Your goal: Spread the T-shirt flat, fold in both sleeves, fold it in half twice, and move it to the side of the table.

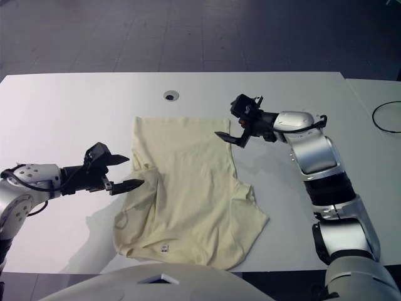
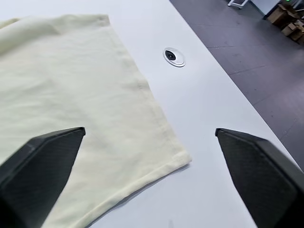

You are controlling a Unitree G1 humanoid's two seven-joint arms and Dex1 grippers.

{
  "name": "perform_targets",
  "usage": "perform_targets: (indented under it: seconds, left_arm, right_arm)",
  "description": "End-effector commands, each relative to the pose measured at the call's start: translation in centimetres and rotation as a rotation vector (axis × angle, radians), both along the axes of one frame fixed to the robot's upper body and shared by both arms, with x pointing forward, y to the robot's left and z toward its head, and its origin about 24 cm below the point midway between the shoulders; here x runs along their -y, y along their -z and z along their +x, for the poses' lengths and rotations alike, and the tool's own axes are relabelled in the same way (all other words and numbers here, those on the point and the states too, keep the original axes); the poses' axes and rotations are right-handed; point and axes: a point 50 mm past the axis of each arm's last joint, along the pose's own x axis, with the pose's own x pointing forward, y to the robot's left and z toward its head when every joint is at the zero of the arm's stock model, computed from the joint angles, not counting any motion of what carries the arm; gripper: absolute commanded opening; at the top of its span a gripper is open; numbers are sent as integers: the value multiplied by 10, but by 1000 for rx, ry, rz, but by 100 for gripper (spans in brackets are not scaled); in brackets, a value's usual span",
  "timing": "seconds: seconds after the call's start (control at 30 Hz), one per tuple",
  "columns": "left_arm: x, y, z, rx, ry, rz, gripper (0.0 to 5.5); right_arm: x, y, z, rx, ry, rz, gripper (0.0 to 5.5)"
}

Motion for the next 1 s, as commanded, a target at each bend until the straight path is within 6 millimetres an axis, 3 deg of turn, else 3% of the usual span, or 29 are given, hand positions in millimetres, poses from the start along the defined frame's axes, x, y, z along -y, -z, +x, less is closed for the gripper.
perform_targets:
  seconds: [0.03,0.6,1.0]
  left_arm:
    - [0,8,0,-40,0,-17,507]
    - [3,27,-5,-87,-9,-23,209]
    - [-2,20,-1,-65,-1,-11,17]
  right_arm:
    - [-1,-1,-2,5,5,13,540]
    - [1,-2,3,12,7,9,540]
    - [2,4,-1,10,22,10,540]
